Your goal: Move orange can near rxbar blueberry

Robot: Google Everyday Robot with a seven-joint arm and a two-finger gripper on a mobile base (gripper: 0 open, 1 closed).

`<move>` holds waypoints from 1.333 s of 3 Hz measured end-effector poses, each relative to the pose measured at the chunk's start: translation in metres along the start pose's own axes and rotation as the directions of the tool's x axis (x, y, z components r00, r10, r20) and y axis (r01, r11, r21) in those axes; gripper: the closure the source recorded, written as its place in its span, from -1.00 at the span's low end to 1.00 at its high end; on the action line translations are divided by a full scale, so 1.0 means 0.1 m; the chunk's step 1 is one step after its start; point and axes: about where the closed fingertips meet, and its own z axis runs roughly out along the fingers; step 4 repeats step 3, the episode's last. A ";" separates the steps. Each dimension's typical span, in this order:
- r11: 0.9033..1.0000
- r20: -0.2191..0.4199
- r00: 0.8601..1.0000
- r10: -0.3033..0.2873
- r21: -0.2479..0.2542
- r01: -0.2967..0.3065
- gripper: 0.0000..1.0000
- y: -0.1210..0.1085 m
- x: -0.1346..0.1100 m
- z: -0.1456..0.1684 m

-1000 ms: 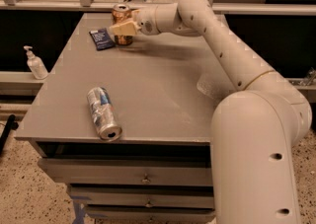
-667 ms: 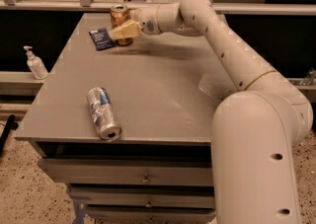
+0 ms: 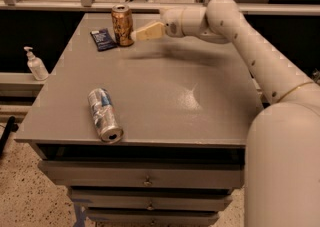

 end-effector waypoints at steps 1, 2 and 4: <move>0.990 0.029 0.999 0.023 0.135 -0.027 -1.00 -0.28 0.05 -0.70; 0.984 0.030 0.999 0.032 0.172 -0.037 -1.00 -0.38 0.12 -0.91; 0.985 0.029 0.999 0.032 0.170 -0.036 -1.00 -0.38 0.12 -0.89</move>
Offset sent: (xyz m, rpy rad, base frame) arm -0.0060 -0.0635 0.0089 0.0212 -0.0147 -0.1180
